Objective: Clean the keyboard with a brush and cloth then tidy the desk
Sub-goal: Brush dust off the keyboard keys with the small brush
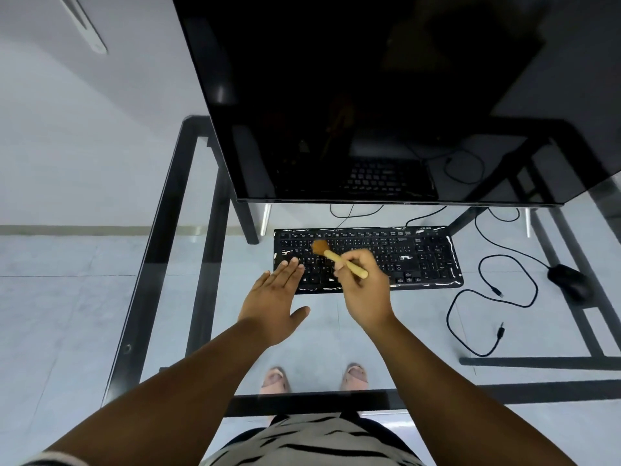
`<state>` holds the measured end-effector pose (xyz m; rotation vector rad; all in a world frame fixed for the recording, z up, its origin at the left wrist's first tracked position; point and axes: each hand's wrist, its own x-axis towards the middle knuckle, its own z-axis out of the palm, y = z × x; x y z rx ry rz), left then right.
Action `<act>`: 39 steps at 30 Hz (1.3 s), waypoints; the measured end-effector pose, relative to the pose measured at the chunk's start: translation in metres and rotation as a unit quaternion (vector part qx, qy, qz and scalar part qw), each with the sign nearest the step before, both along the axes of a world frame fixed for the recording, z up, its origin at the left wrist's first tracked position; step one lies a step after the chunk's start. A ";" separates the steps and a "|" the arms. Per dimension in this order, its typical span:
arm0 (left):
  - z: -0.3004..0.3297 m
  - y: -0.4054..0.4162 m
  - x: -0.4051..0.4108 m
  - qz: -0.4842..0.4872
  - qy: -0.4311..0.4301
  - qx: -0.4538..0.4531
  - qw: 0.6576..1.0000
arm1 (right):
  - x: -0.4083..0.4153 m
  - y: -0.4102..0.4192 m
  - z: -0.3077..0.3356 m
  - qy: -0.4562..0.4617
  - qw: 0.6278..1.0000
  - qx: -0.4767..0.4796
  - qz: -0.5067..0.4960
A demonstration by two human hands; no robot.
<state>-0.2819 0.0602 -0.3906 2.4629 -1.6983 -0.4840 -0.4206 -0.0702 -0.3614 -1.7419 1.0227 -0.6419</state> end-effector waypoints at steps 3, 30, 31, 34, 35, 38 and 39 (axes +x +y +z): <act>-0.001 -0.001 0.001 -0.004 -0.004 0.010 1.000 | -0.001 0.000 -0.003 0.030 0.999 -0.019 0.009; 0.015 -0.027 -0.035 0.089 -0.040 0.025 0.995 | -0.058 -0.030 -0.003 0.035 0.999 0.008 -0.029; 0.015 -0.028 -0.037 0.092 -0.038 0.024 0.995 | -0.059 -0.032 -0.004 0.027 0.998 0.005 -0.048; 0.015 -0.030 -0.040 0.091 -0.038 0.031 0.995 | -0.057 -0.033 -0.002 0.015 0.999 0.043 0.011; 0.015 -0.030 -0.041 0.091 -0.037 0.035 0.995 | -0.056 -0.033 -0.002 0.031 0.998 0.041 0.040; 0.013 -0.031 -0.041 0.093 -0.032 0.046 0.994 | -0.055 -0.036 -0.002 0.047 0.999 0.004 0.005; 0.013 -0.031 -0.041 0.094 -0.029 0.049 0.994 | -0.054 -0.038 0.000 0.033 0.999 -0.003 -0.025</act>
